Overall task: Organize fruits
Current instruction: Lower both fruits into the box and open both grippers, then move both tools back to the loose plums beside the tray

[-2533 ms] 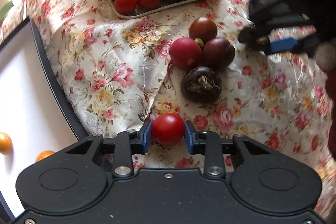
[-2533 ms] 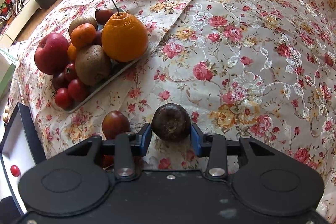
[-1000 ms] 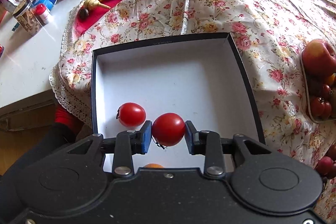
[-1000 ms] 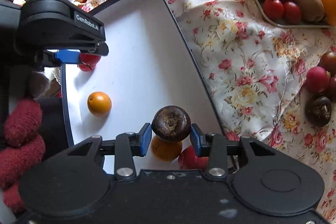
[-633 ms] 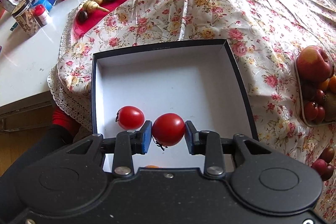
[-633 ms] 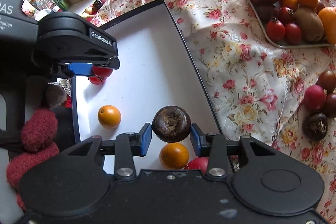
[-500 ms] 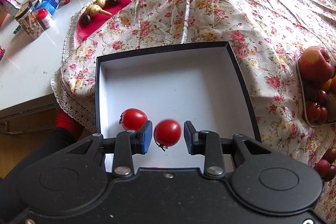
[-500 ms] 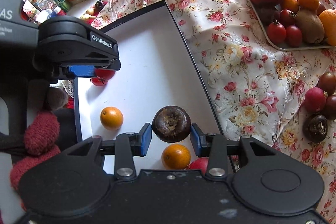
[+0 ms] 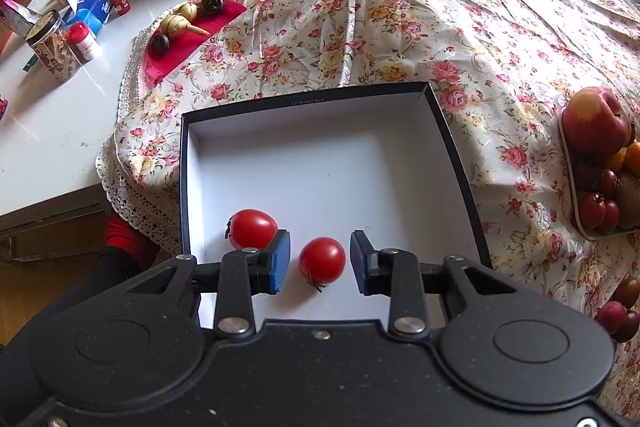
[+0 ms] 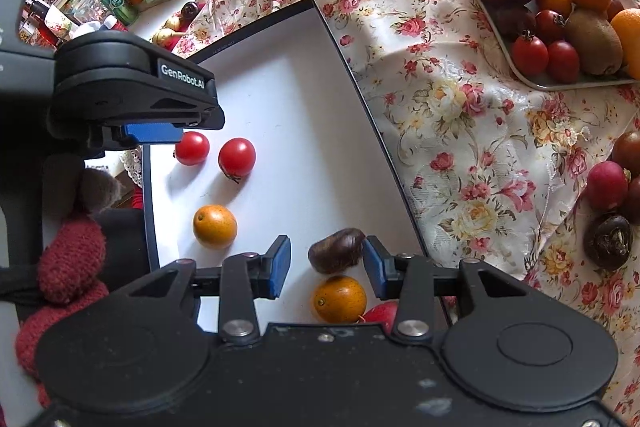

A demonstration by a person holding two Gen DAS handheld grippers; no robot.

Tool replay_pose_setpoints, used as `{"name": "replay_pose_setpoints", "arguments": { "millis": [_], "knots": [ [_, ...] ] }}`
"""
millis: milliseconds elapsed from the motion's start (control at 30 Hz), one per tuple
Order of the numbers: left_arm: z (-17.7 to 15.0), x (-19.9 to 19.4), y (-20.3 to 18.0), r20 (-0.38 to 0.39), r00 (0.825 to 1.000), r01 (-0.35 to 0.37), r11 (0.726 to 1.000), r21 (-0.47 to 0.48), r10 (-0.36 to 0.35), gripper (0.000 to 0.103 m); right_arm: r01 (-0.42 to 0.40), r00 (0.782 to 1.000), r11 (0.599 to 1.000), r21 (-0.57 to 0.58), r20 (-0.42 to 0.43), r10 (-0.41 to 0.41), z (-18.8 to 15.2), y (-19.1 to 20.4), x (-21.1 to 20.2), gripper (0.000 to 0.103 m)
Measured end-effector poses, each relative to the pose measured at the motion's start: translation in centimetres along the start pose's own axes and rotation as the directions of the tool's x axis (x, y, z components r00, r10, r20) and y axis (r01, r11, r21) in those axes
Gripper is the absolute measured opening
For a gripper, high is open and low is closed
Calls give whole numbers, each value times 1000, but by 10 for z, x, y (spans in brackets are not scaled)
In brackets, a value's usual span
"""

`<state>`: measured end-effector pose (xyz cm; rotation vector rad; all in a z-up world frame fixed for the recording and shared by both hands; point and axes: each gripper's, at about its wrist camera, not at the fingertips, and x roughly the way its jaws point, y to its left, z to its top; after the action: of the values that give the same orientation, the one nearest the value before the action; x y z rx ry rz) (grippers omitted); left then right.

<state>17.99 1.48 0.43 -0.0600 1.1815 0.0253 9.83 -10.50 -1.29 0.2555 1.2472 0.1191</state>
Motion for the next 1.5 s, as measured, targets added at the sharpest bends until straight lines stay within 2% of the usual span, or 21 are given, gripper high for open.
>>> {"name": "replay_pose_setpoints", "arguments": {
  "millis": [467, 667, 800, 967, 1067, 1267, 1433, 1500],
  "knots": [
    [-10, 1, -2, -28, 998, -48, 999, 23, 49, 41, 22, 1000, 1000, 19, -12, -22, -10, -10, -7, 44],
    [-19, -2, -6, -45, 999, -27, 998, 54, 29, 41, 39, 999, 998, 42, -23, -38, -15, -21, -17, 44],
    [-25, -10, -13, -21, 999, -31, 996, 86, 33, 41, 60, 998, 997, 51, -10, -59, -19, -36, -33, 44],
    [-37, -17, -27, 8, 999, -32, 989, 142, 31, 41, 97, 994, 992, 79, 38, -100, -21, -71, -65, 44],
    [-47, -20, -42, 15, 1000, -19, 981, 195, 16, 41, 129, 988, 982, 137, 64, -139, -21, -100, -84, 44],
    [-68, -27, -74, 26, 999, 19, 957, 290, -28, 42, 185, 971, 943, 275, 94, -218, -14, -171, -109, 44],
    [-82, -29, -93, 12, 998, 60, 941, 333, -68, 42, 234, 943, 898, 373, 138, -303, -4, -214, -118, 44],
    [-88, -27, -99, -2, 997, 77, 936, 344, -81, 42, 216, 944, 894, 393, 150, -294, 0, -224, -115, 44]
  ]
}}
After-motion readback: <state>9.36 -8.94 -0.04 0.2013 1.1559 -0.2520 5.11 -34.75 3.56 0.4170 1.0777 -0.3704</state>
